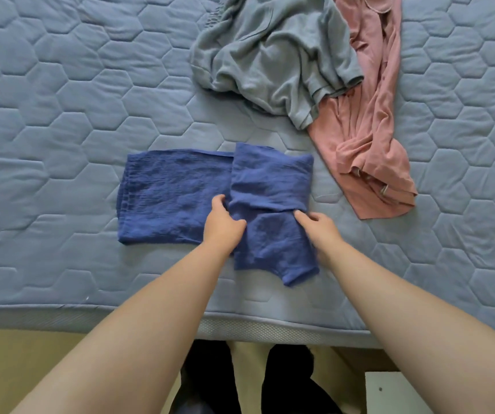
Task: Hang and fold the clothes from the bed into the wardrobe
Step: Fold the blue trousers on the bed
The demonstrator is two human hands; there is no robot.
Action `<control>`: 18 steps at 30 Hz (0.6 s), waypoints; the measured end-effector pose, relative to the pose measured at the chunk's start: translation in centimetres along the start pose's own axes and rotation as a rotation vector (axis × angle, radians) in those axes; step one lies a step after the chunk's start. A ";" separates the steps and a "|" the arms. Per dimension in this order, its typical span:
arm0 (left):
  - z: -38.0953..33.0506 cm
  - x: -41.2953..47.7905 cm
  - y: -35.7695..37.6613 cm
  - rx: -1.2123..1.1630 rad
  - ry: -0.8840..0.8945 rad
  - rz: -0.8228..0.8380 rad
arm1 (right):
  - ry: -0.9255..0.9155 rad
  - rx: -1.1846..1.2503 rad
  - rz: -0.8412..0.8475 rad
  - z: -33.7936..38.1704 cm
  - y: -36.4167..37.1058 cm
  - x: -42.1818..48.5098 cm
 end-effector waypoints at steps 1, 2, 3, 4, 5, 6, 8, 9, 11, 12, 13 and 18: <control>-0.4 -0.2 -0.6 0.119 0.094 -0.151 | 0.030 0.032 0.015 -0.1 0.4 0.3; -1.0 -0.9 -0.9 0.243 0.237 -0.285 | 0.053 0.053 0.021 -0.2 0.8 0.7; -1.6 -1.4 -0.4 0.347 0.387 -0.321 | 0.068 0.081 0.028 -0.1 1.0 0.9; -1.9 -1.7 0.9 0.417 0.502 -0.237 | 0.067 0.115 0.036 0.0 1.2 1.0; -1.6 -1.9 2.4 0.451 0.535 -0.050 | 0.060 0.134 0.040 0.2 1.4 1.0; -1.0 -2.0 3.9 0.466 0.480 0.176 | 0.042 0.126 0.033 0.4 1.3 1.0; -0.2 -2.0 5.2 0.366 0.307 0.465 | -0.035 0.026 -0.014 1.1 0.6 0.8; -0.2 -1.8 5.1 0.250 0.230 0.512 | -0.094 -0.055 -0.048 1.9 0.1 0.5; -0.7 -1.9 4.2 -0.018 0.101 0.549 | -0.203 -0.231 -0.133 4.0 -0.7 -0.6; -0.9 -2.0 3.6 -0.139 0.048 0.563 | -0.241 -0.304 -0.181 5.0 -0.9 -1.3; -1.0 -2.0 2.9 -0.245 -0.002 0.562 | -0.268 -0.353 -0.224 6.1 -0.9 -2.1; 1.3 -0.8 -3.6 -0.717 -0.266 0.526 | -0.485 -0.345 -0.210 12.7 5.5 -6.6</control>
Point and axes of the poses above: each hand's wrist, its own x-axis towards the middle knuckle, its own y-axis out of the palm, z = x × y, the point moved 6 cm from there along x, towards the middle knuckle, and after that the axes turned 14 degrees about -y, right-handed, at the moved point
